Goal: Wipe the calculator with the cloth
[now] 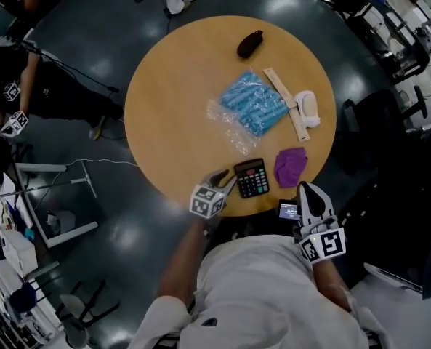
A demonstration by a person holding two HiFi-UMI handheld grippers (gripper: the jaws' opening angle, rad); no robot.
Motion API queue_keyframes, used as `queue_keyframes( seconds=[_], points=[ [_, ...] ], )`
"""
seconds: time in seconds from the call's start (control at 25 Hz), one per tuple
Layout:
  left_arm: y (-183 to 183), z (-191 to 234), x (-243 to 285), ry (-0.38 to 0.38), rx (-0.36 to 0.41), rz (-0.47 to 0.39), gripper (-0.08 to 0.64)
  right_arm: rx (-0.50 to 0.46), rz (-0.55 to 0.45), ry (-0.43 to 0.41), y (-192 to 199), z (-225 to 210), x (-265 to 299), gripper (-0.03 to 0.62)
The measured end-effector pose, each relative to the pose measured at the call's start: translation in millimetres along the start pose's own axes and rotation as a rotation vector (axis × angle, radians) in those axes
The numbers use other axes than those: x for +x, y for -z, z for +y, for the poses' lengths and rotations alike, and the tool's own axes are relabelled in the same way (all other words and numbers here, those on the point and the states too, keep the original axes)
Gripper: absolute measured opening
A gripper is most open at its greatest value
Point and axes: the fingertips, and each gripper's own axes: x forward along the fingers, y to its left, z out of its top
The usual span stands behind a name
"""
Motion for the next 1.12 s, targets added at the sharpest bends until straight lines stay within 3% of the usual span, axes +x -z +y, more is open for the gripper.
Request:
queue_keyframes(
  seconds=[0.16, 0.32, 0.64, 0.84, 1.12],
  points=[
    [13, 23, 30, 0.028, -0.059, 0.079, 0.132, -0.021, 0.006, -0.017, -3, -11, 11, 0.015],
    [23, 27, 45, 0.061, -0.047, 0.153, 0.158, -0.008, 0.023, -0.013, 1, -26, 15, 0.015],
    [26, 15, 72, 0.153, -0.079, 0.215, 0.155, 0.018, 0.045, 0.016, 13, -50, 17, 0.015],
    [12, 2, 60, 0.169, -0.098, 0.176, 0.083, 0.021, 0.042, 0.019, 11, -57, 19, 0.015],
    [7, -19, 38, 0.118, -0.100, 0.078, 0.060, 0.033, 0.039, 0.001, 19, -66, 24, 0.015]
  ],
)
